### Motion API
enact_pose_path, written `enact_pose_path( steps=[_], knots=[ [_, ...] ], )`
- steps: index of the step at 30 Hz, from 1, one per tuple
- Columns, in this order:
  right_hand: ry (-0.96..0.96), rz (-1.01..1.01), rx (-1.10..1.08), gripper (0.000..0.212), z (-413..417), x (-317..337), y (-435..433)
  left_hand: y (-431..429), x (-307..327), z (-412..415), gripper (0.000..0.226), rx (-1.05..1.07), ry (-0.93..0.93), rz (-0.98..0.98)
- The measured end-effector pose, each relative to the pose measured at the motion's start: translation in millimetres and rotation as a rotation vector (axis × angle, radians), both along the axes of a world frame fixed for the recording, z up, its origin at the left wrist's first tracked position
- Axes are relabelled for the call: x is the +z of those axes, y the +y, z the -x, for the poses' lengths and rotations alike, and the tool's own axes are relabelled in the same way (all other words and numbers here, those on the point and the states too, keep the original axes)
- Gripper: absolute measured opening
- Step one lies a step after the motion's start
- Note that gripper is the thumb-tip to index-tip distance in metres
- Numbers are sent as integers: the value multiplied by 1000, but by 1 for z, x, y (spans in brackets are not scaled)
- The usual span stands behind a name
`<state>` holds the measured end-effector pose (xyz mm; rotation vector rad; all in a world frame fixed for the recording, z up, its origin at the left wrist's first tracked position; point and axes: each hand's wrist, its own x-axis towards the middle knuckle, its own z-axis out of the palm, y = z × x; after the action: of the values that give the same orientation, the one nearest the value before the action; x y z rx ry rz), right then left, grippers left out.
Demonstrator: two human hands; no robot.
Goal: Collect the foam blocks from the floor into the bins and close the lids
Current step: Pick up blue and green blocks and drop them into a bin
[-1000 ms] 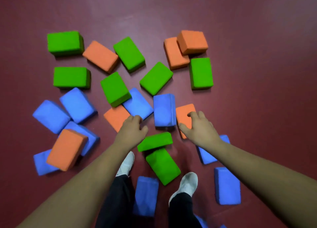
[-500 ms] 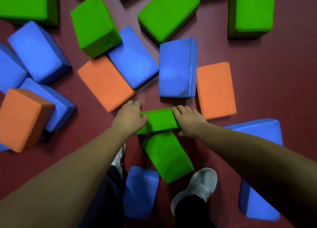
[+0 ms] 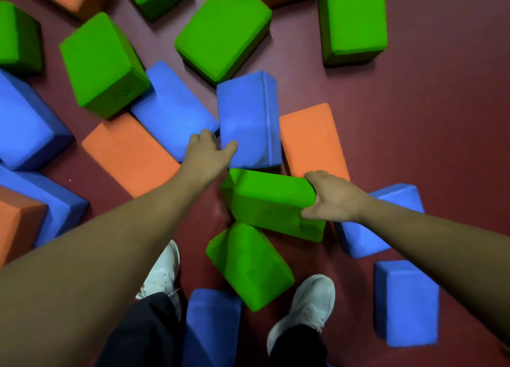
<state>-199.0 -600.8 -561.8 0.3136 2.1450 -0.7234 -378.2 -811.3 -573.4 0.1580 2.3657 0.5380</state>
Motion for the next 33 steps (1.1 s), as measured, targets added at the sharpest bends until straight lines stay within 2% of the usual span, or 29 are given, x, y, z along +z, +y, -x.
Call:
enact_pose_path(
  steps=[2,5,9,12,15,17,19,22,26,30,31,33],
  knots=[
    [-51,-24,5,79,-11,-1,16,33,-9,-8,64,-153,52,-9],
    [-75,-54,-2,73,-23,-10,30,80,-28,-22,68,-438,110,-9],
    [-71,-43,-57,65,-36,-31,39,124,-59,-33,60,-611,57,227],
    [-69,-32,-77,63,-44,-42,47,120,-68,-31,62,-630,133,307],
    [-64,-11,-108,63,-46,-42,50,96,-70,-25,83,-725,181,316],
    [-58,-13,-117,64,-45,-39,48,86,-67,-21,90,-687,166,305],
    [-65,-29,-127,73,-42,-36,45,84,-59,-17,89,-595,105,297],
    [-68,-36,-149,87,-39,-33,41,83,-50,-13,82,-569,53,283],
    [-106,-39,-197,65,-31,-31,39,64,-44,-4,79,-544,-4,307],
    [-123,-46,-270,54,-20,-28,34,26,-46,0,54,-600,19,303],
    [-128,-52,-299,53,-17,-27,32,16,-45,0,55,-640,55,314],
    [-134,-65,-364,55,-9,-24,28,1,-45,-2,73,-711,143,331]
  ],
)
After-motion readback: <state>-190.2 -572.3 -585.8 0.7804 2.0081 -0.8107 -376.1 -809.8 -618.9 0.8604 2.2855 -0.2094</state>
